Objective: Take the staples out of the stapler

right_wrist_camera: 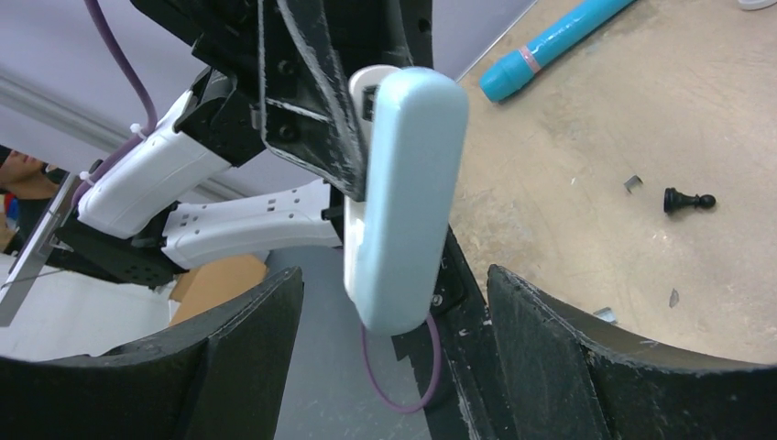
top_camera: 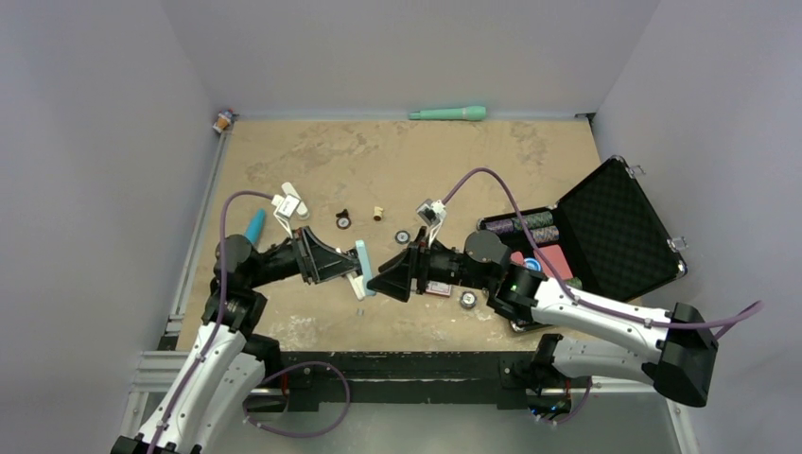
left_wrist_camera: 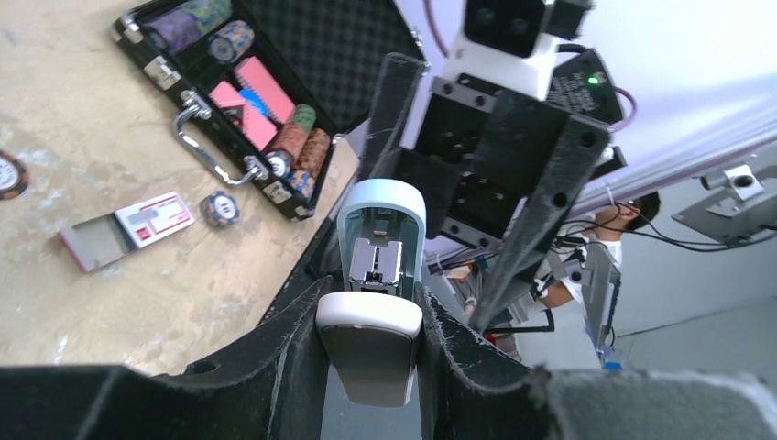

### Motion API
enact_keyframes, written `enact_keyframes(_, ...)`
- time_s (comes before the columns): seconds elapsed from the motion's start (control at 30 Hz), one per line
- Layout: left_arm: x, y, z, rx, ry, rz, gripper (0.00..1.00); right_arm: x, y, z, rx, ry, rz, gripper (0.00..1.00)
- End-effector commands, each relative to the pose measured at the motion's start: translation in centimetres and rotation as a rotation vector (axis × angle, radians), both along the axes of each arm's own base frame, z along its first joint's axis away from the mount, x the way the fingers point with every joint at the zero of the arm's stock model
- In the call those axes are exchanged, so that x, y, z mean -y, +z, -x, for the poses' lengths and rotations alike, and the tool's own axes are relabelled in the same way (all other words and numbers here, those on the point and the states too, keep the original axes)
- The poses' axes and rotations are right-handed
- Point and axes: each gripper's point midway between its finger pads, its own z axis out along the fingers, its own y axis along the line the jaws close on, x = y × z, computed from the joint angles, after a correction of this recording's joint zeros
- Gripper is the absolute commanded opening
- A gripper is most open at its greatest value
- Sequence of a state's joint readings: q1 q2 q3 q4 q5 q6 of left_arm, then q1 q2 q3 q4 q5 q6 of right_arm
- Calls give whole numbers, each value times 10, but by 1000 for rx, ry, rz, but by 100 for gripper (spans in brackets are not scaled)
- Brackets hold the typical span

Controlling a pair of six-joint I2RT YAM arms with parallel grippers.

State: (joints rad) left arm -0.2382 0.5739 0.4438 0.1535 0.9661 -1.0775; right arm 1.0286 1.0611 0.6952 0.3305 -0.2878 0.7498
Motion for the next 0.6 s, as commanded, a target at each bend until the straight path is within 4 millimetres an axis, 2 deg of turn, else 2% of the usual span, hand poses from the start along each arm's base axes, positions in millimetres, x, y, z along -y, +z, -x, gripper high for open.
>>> enact_keyframes(0.0, 1, 38, 15, 144, -57, 92, 0, -8, 28, 9, 43, 65, -89, 77)
enact_keyframes(0.1, 0, 43, 17, 158, -55, 111, 0, -12, 29, 12, 43, 85, -93, 75)
enact_keyframes(0.23, 1, 39, 12, 136, -41, 105, 0, -18, 29, 16, 35, 110, -103, 72)
enact_keyframes(0.57, 0, 38, 9, 137, -20, 113, 0, -28, 36, 19, 42, 131, -108, 46)
